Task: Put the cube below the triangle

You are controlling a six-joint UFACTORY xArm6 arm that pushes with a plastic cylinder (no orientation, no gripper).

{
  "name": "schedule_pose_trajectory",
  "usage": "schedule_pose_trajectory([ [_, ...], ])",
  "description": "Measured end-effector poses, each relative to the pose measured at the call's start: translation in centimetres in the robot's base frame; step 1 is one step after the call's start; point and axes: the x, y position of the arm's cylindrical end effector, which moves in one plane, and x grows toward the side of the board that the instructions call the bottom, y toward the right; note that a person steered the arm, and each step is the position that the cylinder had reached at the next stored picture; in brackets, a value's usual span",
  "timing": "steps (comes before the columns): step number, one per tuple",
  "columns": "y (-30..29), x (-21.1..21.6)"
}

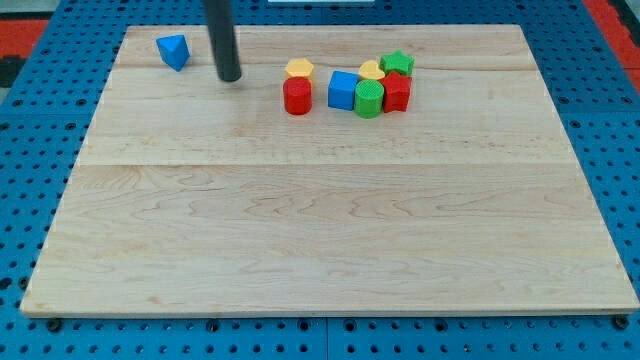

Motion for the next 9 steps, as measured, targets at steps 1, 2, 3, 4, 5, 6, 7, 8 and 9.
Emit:
schedule_pose_trajectory([
  [1, 2.1, 8.3],
  [2, 8.1, 9.8],
  [3, 7.7, 6.0],
  [4, 8.2, 2.7],
  [5, 8.2, -0.4],
  [6, 11.1, -1.2],
  [7, 15.9, -1.4],
  [8, 17.2, -1.4],
  [9, 17.2, 0.6],
])
